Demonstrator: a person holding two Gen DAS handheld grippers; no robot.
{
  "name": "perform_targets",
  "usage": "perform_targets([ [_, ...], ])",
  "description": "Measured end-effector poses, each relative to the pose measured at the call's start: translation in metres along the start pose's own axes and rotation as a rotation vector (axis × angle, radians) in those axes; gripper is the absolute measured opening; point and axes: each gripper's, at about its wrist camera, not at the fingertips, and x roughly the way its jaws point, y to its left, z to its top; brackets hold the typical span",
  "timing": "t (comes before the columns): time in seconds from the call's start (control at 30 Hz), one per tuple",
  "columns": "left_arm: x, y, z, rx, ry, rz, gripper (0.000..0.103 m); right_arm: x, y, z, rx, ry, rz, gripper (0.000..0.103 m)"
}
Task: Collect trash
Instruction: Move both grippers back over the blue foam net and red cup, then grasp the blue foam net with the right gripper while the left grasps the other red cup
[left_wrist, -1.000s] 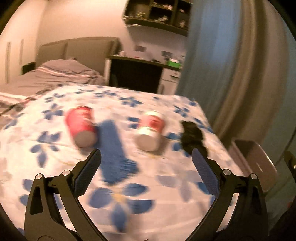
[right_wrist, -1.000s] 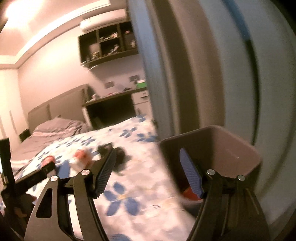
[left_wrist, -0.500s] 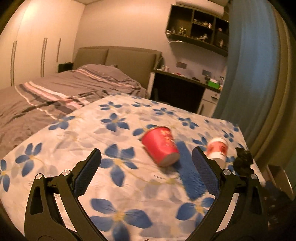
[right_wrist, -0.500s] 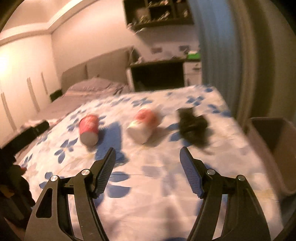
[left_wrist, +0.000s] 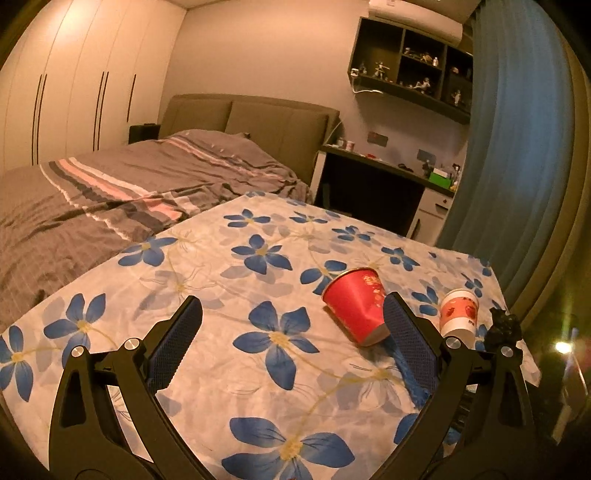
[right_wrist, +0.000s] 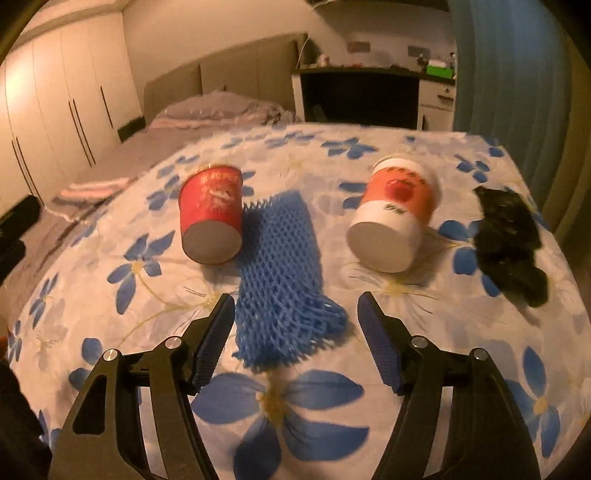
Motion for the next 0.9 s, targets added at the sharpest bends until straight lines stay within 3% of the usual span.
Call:
perform_targets([
  [0.2, 0.002, 0.003, -0.001, 0.000, 0.006, -0.005, 0.097, 0.024, 0.002, 0.003, 0.000, 0.104, -0.013, 0.058],
  [0.3, 0.003, 0.003, -0.002, -0.002, 0.009, -0.007, 0.097, 0.026, 0.002, 0.002, -0.001, 0.116, -0.017, 0.051],
  [0.33, 0.003, 0.003, -0.002, -0.002, 0.010, -0.007, 0.097, 0.026, 0.003, 0.002, -0.006, 0.116, -0.023, 0.044],
  [0.37, 0.003, 0.003, -0.002, -0.002, 0.012, -0.009, 0.097, 0.025, 0.003, 0.002, -0.006, 0.113, -0.020, 0.030],
  [0.47, 0.003, 0.000, -0.004, 0.007, 0.013, -0.014, 0.097, 0.022, 0.001, 0.000, -0.003, 0.108, 0.030, 0.015],
  [0.6, 0.003, -0.007, -0.007, 0.018, 0.023, -0.023, 0.097, 0.005, 0.002, -0.002, -0.028, 0.042, 0.037, 0.011],
  [0.9, 0.022, -0.032, -0.010, 0.025, 0.086, -0.077, 0.097, -0.080, -0.016, -0.003, -0.029, -0.213, -0.015, 0.011],
])
